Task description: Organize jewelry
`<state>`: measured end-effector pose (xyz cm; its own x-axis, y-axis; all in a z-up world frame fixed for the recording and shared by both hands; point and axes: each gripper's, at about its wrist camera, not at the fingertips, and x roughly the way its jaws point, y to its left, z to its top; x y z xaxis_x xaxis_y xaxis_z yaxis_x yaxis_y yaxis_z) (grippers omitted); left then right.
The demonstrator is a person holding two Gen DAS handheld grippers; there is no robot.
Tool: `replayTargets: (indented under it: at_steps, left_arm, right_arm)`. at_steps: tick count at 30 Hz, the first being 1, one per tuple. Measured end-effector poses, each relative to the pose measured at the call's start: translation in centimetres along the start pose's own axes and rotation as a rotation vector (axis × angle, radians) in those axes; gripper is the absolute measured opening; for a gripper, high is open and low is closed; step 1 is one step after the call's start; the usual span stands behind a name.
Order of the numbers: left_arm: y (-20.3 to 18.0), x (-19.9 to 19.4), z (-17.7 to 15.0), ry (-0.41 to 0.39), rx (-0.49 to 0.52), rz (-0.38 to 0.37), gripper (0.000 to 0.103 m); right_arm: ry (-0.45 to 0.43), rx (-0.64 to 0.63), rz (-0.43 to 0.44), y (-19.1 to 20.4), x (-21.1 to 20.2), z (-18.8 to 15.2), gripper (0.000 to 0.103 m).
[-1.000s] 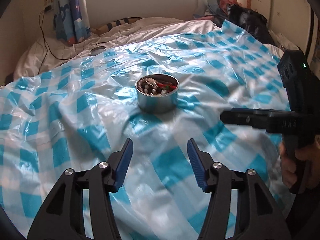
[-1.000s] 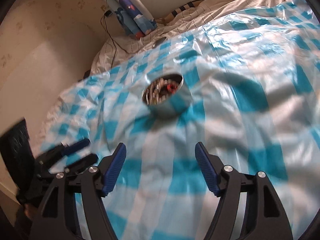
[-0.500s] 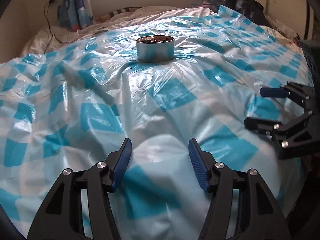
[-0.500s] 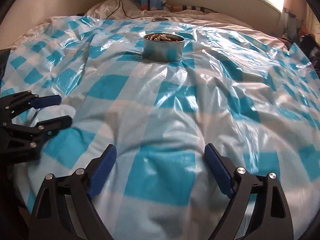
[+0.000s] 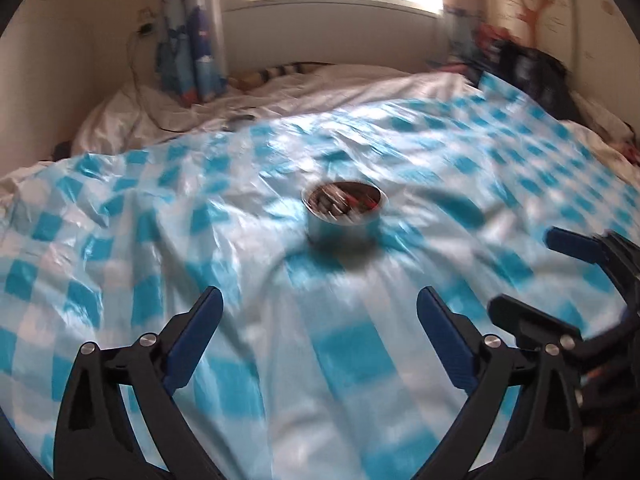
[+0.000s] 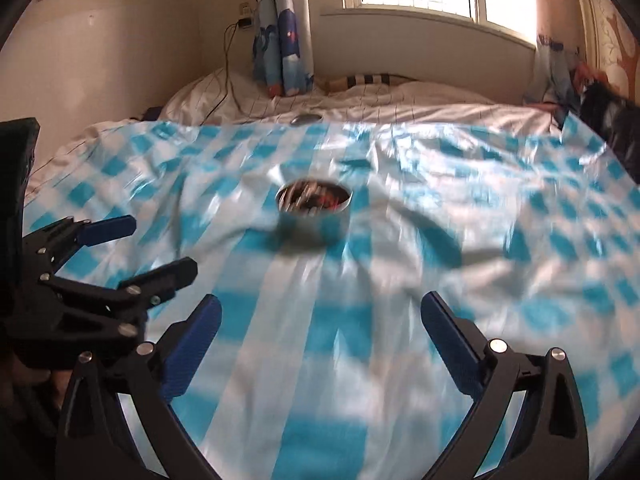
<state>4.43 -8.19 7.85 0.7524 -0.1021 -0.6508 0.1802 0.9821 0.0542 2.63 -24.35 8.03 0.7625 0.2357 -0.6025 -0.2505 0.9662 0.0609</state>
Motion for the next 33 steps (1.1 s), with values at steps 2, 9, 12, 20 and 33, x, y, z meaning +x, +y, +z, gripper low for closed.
replayTargets:
  at_steps: [2,9,12,20,33]
  left_arm:
    - [0.7,1.8,1.5,-0.001,-0.045,0.023,0.094]
    - [2.4,5.7,0.5,0.060,-0.099,0.083,0.095]
    - [2.3,6.0,0.4,0.075,-0.091,0.084,0.095]
    - [2.0,5.7,0.2,0.071,-0.093,0.070,0.095]
    - [2.0,5.8,0.1,0.076,-0.096,0.067,0.095]
  right_arm:
    - [-0.004,0.016,-0.011,-0.6,1.8,1.5,0.096]
    - [0.064,0.131,-0.016,-2.8,5.6,-0.1,0.096]
    - [0.083,0.132,-0.020,-2.9,6.0,-0.3,0.096]
    - [0.096,0.146,-0.017,-3.2,5.9,-0.7,0.096]
    - [0.101,0.150,-0.009,-3.2,6.0,-0.7,0.096]
